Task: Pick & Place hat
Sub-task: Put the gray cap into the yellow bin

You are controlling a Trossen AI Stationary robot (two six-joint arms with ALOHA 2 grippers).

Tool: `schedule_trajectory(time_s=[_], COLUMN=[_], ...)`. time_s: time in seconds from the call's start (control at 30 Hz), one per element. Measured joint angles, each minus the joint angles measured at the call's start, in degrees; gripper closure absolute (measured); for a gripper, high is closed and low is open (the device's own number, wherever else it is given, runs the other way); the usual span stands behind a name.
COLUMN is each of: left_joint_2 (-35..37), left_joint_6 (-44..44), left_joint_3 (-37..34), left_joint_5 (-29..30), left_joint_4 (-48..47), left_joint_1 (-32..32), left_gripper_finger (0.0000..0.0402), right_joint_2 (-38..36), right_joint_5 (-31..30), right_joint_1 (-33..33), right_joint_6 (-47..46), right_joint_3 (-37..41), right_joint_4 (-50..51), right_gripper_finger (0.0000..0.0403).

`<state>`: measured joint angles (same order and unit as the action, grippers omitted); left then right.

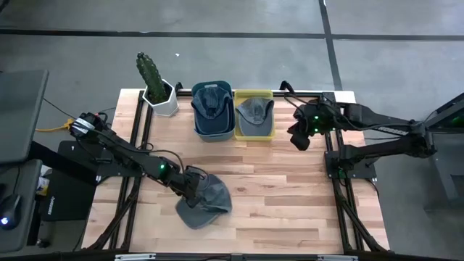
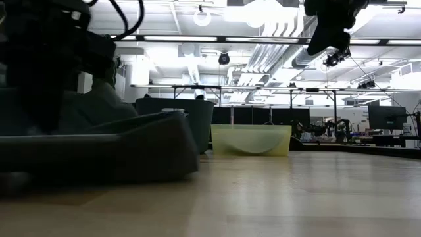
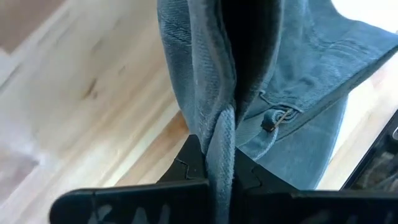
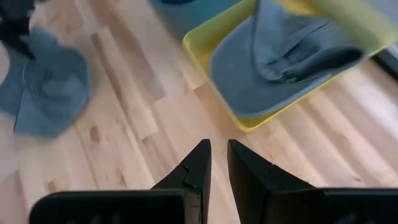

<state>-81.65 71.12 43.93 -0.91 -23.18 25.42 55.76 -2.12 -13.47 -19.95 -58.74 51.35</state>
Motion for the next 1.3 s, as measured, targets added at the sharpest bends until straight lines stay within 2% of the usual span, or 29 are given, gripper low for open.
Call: schedule_trajectory(time_s=[0.17,0.37,0.57,0.97,1.3], left_joint_2=[0.0,0.0,0.0,0.0,0.0], left_joint_6=[-0.8,-3.4,-4.6,-4.9,-6.3], left_joint_3=[0.0,0.0,0.0,0.1,0.1], left_joint_5=[0.3,0.7,0.7,3.2,9.5], left_joint_4=[2.2,9.3,15.5,26.7,33.9], left_joint_1=[-2.8,-6.3,-9.7,-13.2,-13.8], left_gripper_finger=[0.0401,0.0401,0.0401,0.0401,0.0401], right_joint_2=[-6.5,-14.6,-19.5,-20.9,-20.9], right_joint_5=[-2.9,-0.9,0.9,2.5,1.2], right_joint_1=[-0.7,-1.2,-1.2,-1.2,-1.2], right_joint_6=[-2.2,-8.9,-14.9,-20.6,-22.3], right_joint_3=[3.7,12.7,20.0,24.0,24.0], right_joint_4=[-2.5,-6.2,-11.6,-16.1,-16.1], right_gripper_finger=[0.0351,0.0350,0.0350,0.0349,0.0349])
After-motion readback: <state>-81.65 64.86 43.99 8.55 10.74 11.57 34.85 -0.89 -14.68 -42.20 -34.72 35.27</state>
